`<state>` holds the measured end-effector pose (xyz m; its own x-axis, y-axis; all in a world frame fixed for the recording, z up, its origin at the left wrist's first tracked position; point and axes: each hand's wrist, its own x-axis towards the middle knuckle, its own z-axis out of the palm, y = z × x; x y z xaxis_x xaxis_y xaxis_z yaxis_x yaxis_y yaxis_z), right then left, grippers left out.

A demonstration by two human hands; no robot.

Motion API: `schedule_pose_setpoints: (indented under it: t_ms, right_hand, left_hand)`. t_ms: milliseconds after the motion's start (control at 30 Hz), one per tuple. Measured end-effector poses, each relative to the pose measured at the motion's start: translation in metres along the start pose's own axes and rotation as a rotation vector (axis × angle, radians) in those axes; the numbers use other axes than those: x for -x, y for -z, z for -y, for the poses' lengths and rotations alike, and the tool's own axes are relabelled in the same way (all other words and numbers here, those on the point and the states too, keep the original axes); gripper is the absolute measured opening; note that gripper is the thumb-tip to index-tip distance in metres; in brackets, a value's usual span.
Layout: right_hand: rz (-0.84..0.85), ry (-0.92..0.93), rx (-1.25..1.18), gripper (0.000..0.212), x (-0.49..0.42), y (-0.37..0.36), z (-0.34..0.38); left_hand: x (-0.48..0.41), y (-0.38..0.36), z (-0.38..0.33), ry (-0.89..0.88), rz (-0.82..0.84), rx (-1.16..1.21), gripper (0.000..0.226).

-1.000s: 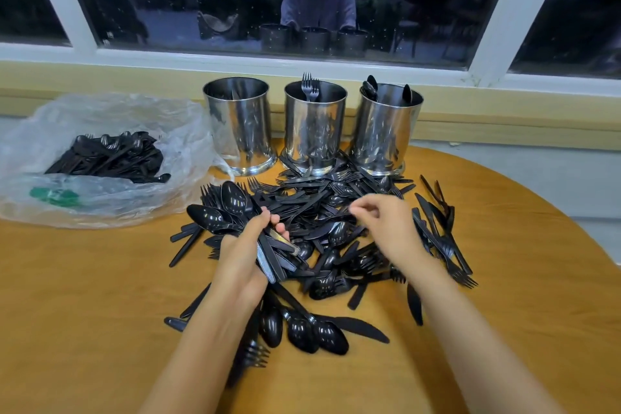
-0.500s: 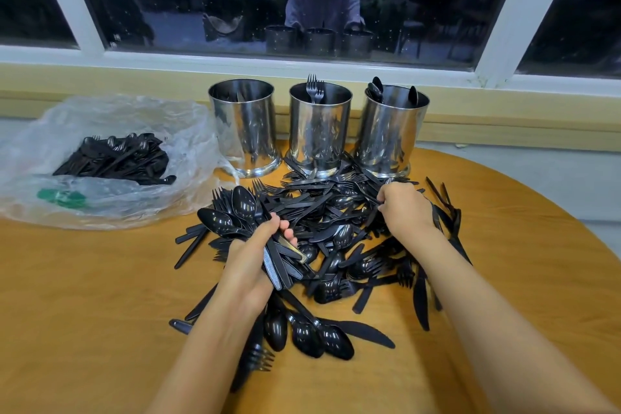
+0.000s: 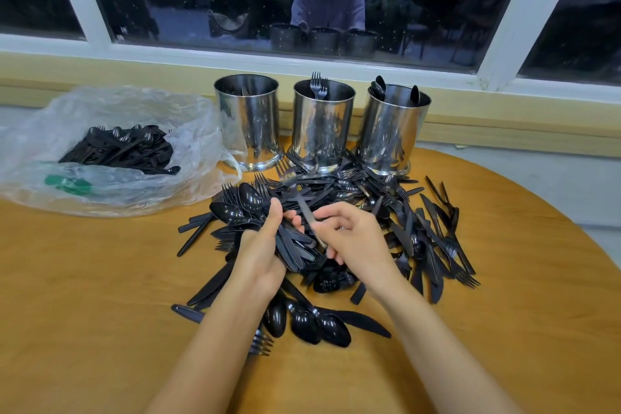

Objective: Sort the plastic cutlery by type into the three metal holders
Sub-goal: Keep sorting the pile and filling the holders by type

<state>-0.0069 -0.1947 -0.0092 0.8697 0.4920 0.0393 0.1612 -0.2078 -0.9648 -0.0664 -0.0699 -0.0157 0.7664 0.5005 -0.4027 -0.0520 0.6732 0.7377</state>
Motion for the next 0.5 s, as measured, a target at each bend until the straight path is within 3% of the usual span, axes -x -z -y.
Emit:
schedule_pose_setpoints:
  t_ms: [100, 500]
  right_hand:
    - [-0.007, 0.068, 0.059, 0.005, 0.003, -0.011, -0.005]
    - [0.096, 0.326, 0.278, 0.013, 0.003, -0.003, -0.014]
  left_hand:
    - [-0.002, 0.001, -0.001, 0.006, -0.021, -0.060, 0.038]
    - [-0.007, 0.002, -0.001, 0.021, 0.004, 0.029, 0.015]
